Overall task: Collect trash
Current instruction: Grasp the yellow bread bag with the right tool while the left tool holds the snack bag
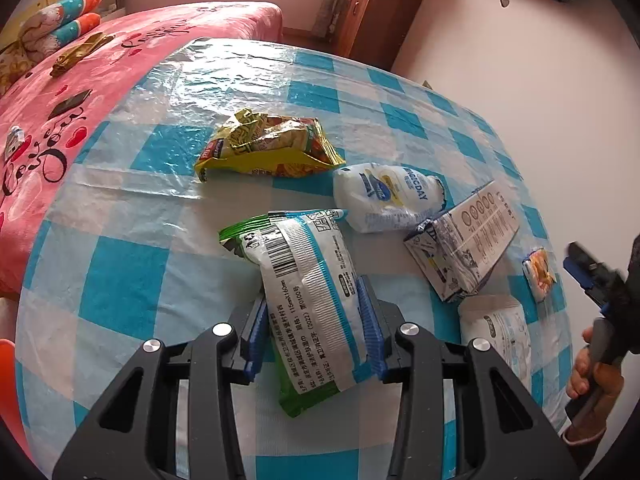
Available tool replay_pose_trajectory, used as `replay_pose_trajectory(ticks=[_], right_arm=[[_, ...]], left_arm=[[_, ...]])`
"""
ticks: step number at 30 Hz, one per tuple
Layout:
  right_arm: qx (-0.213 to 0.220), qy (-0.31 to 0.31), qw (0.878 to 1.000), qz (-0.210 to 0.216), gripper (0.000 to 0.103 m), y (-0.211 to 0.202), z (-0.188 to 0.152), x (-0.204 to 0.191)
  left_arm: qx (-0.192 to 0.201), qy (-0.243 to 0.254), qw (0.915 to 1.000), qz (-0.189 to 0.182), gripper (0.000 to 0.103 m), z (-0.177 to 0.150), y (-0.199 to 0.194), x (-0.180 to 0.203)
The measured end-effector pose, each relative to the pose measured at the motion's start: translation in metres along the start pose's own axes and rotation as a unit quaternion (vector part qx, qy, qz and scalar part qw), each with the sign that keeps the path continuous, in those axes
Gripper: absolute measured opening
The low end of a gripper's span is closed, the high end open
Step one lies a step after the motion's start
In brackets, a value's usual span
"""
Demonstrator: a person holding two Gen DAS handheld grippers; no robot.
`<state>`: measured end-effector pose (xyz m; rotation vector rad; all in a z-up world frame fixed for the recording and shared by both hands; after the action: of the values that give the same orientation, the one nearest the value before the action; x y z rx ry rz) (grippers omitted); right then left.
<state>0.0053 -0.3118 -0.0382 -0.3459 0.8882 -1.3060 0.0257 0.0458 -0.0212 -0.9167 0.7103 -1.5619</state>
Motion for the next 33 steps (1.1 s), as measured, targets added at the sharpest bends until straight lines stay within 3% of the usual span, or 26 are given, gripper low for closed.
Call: replay_pose_trajectory(ticks=[4,16,21,33], right_arm=[[-0.031,-0.020,0.999,0.001,0.099,0.020,-0.010,-0.003],[-0.053,-0.097,0.992,-0.055,0.097,0.033,-0.022,-0.025],[-0.053,-0.128,0.986,-0.089,0.079,0.032,-0.027,-0.031],[-0.042,-0.132,0.986,-0.093,0.070,0.023,-0.036,-0.037]], left_arm=[[-0.002,0.002,1.0000,-0.002,0.042,-0.002,-0.001,0.000],[-0.003,0.000,0.9999,-0.014,0.042,-0.011,-0.006,-0.004],[-0.001,-0.002,0.9998,-0.019,0.042,-0.016,-0.010,-0.008],[0.004,-0.008,0.9991,-0.041,0.042,-0.029,-0.020,-0.023]])
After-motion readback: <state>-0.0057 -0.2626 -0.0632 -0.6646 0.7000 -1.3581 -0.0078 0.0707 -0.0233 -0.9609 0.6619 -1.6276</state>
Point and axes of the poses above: each gripper's, at about its wrist camera, not at the fingertips, and y roughly the way its jaws point, x to its right, z to its top, the point moved 5 cm from there along y, roughly the way its jaws point, and after that the axes turned 3 degrees about z, right-handed, at the moved point
